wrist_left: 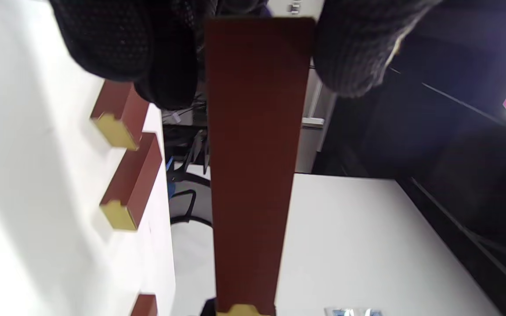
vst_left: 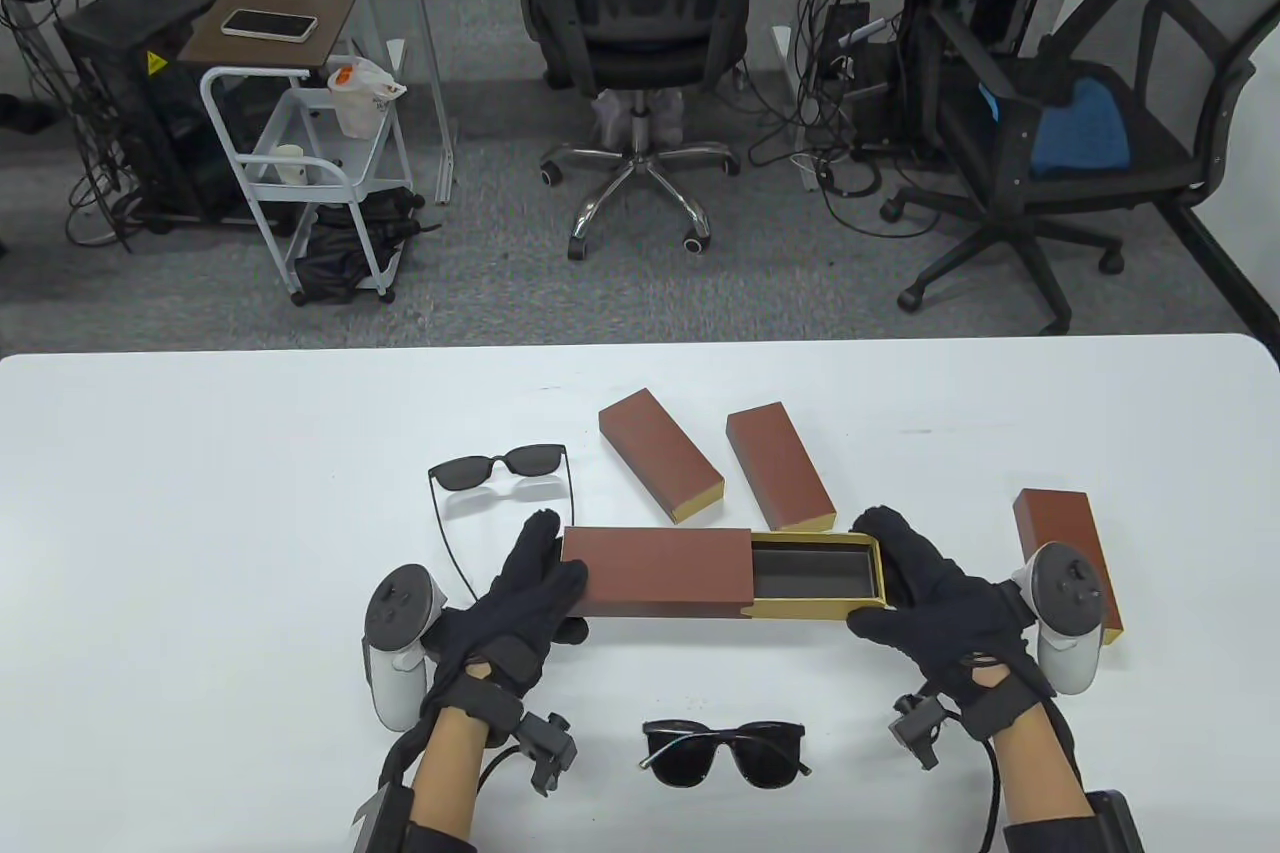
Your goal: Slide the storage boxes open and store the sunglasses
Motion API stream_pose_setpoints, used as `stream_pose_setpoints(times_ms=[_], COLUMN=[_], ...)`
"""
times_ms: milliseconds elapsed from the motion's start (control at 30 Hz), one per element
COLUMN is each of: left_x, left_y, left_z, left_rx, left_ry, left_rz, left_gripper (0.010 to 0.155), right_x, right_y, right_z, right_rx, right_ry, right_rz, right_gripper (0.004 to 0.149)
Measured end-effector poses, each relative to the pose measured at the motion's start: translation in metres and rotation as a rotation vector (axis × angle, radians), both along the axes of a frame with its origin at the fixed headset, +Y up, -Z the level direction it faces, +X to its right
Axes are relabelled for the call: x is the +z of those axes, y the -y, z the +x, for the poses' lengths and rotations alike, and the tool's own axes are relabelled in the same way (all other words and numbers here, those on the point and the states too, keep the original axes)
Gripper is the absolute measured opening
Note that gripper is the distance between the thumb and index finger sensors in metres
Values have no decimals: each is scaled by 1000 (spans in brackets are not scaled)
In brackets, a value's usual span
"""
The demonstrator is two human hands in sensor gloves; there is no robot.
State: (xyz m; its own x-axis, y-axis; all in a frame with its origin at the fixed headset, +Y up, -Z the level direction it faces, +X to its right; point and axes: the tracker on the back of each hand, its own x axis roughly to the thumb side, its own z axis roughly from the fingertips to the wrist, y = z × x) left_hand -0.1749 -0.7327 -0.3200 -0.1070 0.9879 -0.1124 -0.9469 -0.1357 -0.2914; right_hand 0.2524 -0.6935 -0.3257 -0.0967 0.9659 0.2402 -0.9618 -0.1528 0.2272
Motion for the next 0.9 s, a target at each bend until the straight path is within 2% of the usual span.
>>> stream_pose_setpoints(times_ms=[100,267,333,433,533,567,667,767,900], left_x=[0,2,2,6,9,9,12,14,15], left_y=[7,6,5,4,4,3,3,5,9], left_z=[3,8,8,7,1,-3,-15,-23,-31], left_rx=[90,161,109,101,120,132,110,56,46], left_ry=[66,100,72,-59,-183,-202,-283,-389,-448], left_rz=[-69,-82,-57,-39,-34,-30,-50,-62,-80], left_gripper=[87,80,77,75,73,73,72,70,69], right_x=[1,0,1,3,5,6,8,12,23], right_y=[0,2,1,1,1,3,11,20,29], right_z=[-3,-7,-9,-15,-19,-23,-39,-63,-102], right_rx=[6,-5,7,54,239,383,677,796,943], right_ry=[-8,-12,-9,10,38,44,15,-74,-195], right_rz=[4,-4,-1,11,27,38,60,91,172], right_gripper=[82,82,82,90,96,95,82,69,53])
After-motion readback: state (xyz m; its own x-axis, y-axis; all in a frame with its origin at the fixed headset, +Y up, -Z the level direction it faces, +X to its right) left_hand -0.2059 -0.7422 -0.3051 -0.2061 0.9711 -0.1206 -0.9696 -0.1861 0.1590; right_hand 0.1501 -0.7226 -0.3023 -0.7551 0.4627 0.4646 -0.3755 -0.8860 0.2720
